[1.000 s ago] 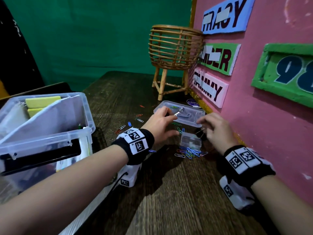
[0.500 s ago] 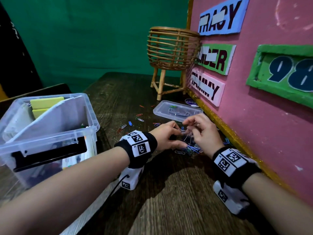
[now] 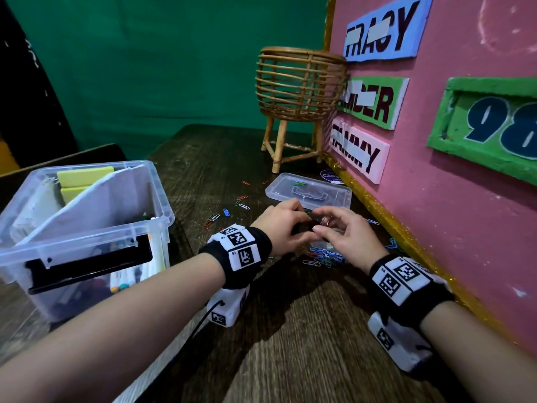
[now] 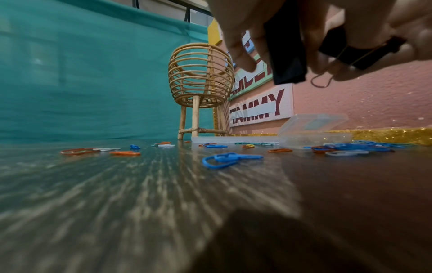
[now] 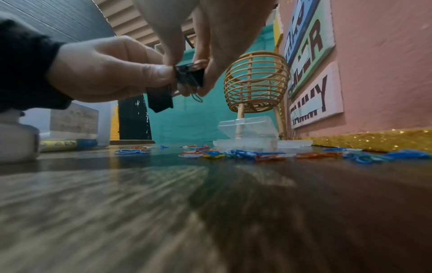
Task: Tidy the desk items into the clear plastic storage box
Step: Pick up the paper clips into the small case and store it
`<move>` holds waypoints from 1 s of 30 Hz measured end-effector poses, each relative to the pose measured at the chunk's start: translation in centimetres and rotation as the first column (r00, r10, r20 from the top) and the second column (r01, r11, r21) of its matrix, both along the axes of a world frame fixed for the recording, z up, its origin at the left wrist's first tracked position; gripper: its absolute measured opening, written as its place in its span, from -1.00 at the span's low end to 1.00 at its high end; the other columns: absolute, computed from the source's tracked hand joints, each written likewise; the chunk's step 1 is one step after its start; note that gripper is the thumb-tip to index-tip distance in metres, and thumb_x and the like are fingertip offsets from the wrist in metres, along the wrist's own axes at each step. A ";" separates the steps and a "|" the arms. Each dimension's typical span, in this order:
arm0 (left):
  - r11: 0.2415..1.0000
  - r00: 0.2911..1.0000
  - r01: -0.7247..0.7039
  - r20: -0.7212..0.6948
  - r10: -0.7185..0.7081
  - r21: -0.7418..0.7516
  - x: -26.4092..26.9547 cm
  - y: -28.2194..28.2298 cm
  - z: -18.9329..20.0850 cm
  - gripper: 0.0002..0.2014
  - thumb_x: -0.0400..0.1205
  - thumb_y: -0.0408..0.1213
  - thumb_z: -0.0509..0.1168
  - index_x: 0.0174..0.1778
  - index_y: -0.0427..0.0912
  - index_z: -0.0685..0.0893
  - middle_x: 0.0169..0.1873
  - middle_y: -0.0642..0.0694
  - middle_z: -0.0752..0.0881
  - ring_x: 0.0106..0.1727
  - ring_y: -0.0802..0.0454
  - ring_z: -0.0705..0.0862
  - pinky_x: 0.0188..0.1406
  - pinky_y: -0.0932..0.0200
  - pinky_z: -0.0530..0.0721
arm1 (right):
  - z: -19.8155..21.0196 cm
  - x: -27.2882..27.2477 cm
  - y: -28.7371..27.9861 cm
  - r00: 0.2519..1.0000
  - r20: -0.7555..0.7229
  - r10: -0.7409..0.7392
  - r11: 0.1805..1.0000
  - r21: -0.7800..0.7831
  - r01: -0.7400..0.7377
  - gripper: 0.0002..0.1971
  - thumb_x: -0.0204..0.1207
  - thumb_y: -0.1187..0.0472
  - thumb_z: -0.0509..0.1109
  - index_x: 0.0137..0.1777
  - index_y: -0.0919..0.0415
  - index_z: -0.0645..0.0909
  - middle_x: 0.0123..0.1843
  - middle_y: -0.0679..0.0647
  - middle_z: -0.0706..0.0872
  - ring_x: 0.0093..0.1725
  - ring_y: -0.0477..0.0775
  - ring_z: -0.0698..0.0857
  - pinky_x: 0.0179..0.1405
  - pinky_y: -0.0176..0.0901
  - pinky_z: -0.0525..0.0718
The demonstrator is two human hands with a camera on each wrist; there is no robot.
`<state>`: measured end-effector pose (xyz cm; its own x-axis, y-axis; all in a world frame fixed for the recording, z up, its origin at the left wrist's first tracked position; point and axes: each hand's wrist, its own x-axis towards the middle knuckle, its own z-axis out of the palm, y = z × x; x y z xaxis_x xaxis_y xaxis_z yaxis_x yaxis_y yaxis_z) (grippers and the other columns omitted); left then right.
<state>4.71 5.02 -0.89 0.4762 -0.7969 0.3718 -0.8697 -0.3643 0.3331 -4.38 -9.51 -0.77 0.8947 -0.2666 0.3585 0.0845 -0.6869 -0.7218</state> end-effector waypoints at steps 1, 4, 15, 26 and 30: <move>1.000 0.999 -0.026 0.037 0.025 0.011 0.0 0.0 0.0 -0.56 0.54 0.06 0.32 0.22 -0.16 0.68 0.06 -0.18 0.57 0.13 -0.12 0.57 0.13 0.01 0.52 | 0.0 0.0 0.0 1.000 0.002 -0.001 1.000 0.018 0.001 -0.70 0.45 0.29 0.46 0.18 0.08 0.66 0.04 0.05 0.64 0.04 0.06 0.70 0.22 -0.07 0.66; 0.998 0.997 -0.042 0.067 0.038 0.056 0.2 -0.1 -0.1 -0.52 0.54 0.06 0.32 0.33 -0.08 0.61 0.13 -0.14 0.52 0.22 -0.07 0.50 0.18 0.02 0.47 | 0.1 -0.1 0.0 1.000 0.004 0.017 1.000 -0.008 -0.017 -0.73 0.47 0.39 0.40 0.13 0.12 0.67 -0.06 0.01 0.62 0.00 0.05 0.70 0.13 -0.19 0.64; 0.985 0.990 -0.093 -0.093 0.107 0.144 0.5 -0.1 0.3 -0.58 0.61 0.06 0.24 -0.09 -0.28 0.75 -0.17 -0.13 0.51 0.10 -0.13 0.54 0.14 -0.05 0.55 | 0.2 -0.4 0.4 0.981 0.195 0.001 1.000 -0.018 0.002 -0.68 0.38 0.47 0.46 -0.27 -0.03 0.62 -0.22 -0.02 0.65 -0.28 -0.22 0.65 -0.12 -0.39 0.64; 0.995 0.992 -0.100 -0.078 0.099 -0.018 1.0 -0.3 -0.2 -0.76 0.67 -0.21 0.18 0.08 -0.25 0.68 0.04 -0.23 0.57 0.19 -0.14 0.49 0.23 -0.14 0.49 | 0.2 -0.5 1.2 0.987 0.158 0.013 0.998 0.058 -0.022 -0.90 0.53 0.27 0.38 -0.09 0.03 0.61 -0.15 -0.04 0.74 -0.11 -0.13 0.76 -0.02 -0.40 0.71; 1.000 0.996 -0.010 -0.087 0.008 -0.014 0.9 -0.2 -0.3 -0.71 0.64 -0.19 0.15 0.05 -0.29 0.69 0.02 -0.25 0.59 0.17 -0.17 0.50 0.22 -0.15 0.50 | 0.0 -0.2 0.6 1.000 0.010 -0.012 1.000 -0.020 0.012 -0.70 0.51 0.18 0.40 0.23 0.13 0.52 0.12 0.00 0.59 0.06 -0.12 0.60 -0.07 -0.56 0.50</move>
